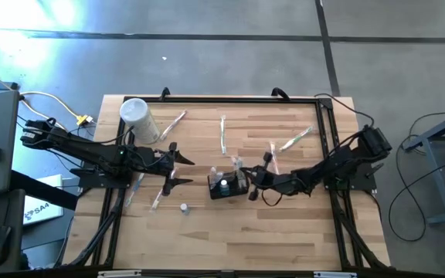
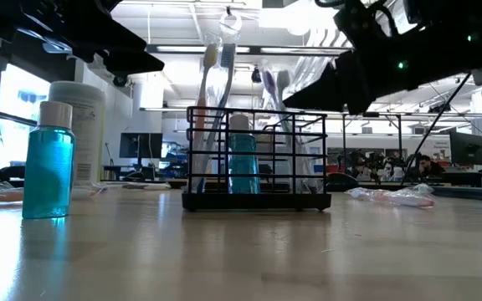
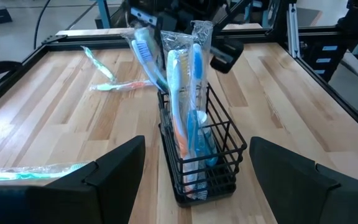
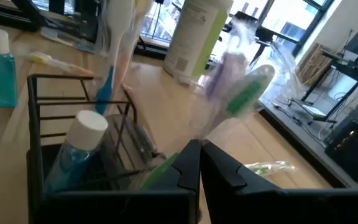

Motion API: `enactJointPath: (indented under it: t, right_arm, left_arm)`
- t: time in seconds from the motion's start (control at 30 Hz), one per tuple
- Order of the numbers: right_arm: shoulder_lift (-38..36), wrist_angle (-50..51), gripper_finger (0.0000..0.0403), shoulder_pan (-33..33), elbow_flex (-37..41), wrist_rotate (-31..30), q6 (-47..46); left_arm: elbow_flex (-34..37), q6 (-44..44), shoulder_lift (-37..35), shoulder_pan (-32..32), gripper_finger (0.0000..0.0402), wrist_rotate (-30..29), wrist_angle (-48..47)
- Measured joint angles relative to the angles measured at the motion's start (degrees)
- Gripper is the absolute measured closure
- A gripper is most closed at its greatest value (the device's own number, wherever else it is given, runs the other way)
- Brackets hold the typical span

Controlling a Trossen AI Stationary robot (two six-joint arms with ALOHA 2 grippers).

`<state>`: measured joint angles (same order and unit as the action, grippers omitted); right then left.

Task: Pick & Place toothbrushing station
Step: Put the bottom green toothbrush into the black wire organizer, then put the right green toothbrush into the black wire organizer

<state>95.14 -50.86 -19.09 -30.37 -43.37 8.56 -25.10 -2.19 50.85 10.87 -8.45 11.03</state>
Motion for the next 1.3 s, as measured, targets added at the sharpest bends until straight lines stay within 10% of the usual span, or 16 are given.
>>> enactJointPath:
  t: [0.7,1.3]
  right_arm:
    - [-0.1,-1.2,0.0393,-2.4,0.0,-0.2,-2.7]
    - [-4.5,-0.3,0.0232,-5.4,-0.1,-5.8,-2.6]
  left_arm:
    - [0.0,-1.1,0.0,0.0,0.0114,0.0,0.0]
    - [0.0,-3.8,0.0,0.0,0.0114,-0.3,0.0]
